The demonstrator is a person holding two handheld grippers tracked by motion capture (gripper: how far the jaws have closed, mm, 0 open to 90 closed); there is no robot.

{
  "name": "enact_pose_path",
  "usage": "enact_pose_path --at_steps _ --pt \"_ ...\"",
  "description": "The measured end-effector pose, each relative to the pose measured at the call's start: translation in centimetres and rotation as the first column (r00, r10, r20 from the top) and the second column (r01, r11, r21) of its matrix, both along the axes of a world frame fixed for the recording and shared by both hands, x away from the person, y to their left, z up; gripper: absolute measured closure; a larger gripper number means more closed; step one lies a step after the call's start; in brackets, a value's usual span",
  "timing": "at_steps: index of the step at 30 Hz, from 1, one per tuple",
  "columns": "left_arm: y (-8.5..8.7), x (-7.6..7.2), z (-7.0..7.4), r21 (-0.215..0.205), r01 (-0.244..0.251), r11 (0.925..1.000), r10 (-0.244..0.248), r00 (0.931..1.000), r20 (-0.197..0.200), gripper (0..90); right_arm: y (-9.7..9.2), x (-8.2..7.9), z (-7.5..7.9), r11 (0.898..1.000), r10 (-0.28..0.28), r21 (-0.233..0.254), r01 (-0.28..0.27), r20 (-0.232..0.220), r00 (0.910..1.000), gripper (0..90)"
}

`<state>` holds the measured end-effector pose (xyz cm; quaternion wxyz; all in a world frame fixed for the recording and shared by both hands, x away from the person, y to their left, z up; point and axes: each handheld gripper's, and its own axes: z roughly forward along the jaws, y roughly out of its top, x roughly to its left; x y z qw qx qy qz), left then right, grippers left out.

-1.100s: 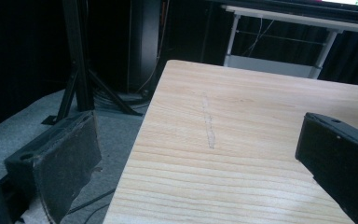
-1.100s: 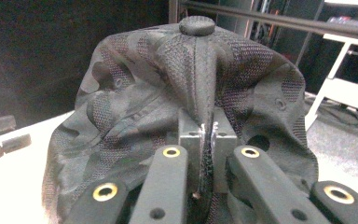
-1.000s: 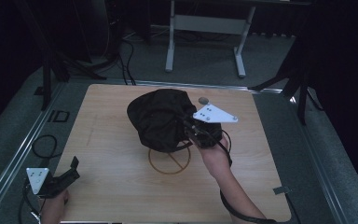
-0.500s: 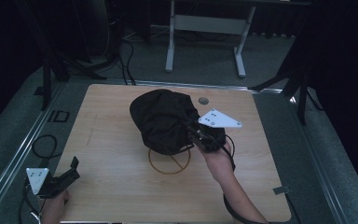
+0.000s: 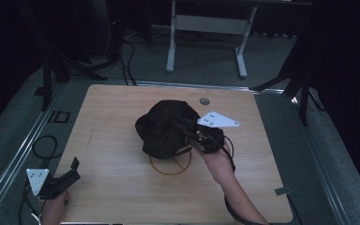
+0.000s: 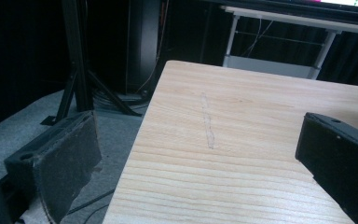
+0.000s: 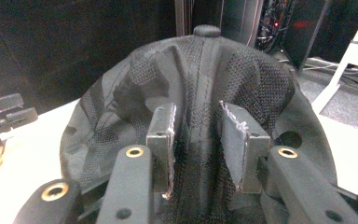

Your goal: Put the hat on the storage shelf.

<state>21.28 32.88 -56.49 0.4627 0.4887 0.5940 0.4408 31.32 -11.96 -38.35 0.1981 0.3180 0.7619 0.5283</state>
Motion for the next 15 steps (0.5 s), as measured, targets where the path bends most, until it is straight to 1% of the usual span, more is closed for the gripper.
enact_pose_path --at_steps 4,9,10,14,15 --pt "0.0 0.0 0.0 -0.001 0.0 1.0 0.0 1.0 -0.001 0.5 -0.1 0.1 0.0 1.0 -0.002 0.005 0.002 -0.004 1.0 61.2" --pt "0.0 0.0 0.0 -0.001 0.0 1.0 0.0 1.0 0.0 0.5 -0.5 -0.1 0.8 1.0 -0.001 0.015 0.001 0.017 0.9999 54.6" --pt "0.0 0.0 0.0 -0.001 0.0 1.0 0.0 1.0 0.0 0.5 -0.7 -0.1 1.0 1.0 -0.008 0.014 0.008 0.023 0.9997 54.0" --pt "0.0 0.0 0.0 -0.002 0.001 1.0 -0.001 1.0 0.0 0.5 -1.3 0.0 1.7 1.0 -0.017 0.017 0.017 0.034 0.9993 45.3" --pt "0.0 0.0 0.0 -0.002 0.001 1.0 -0.001 1.0 0.0 0.5 -1.5 0.1 1.9 1.0 -0.013 0.02 0.013 0.031 0.9994 41.7"
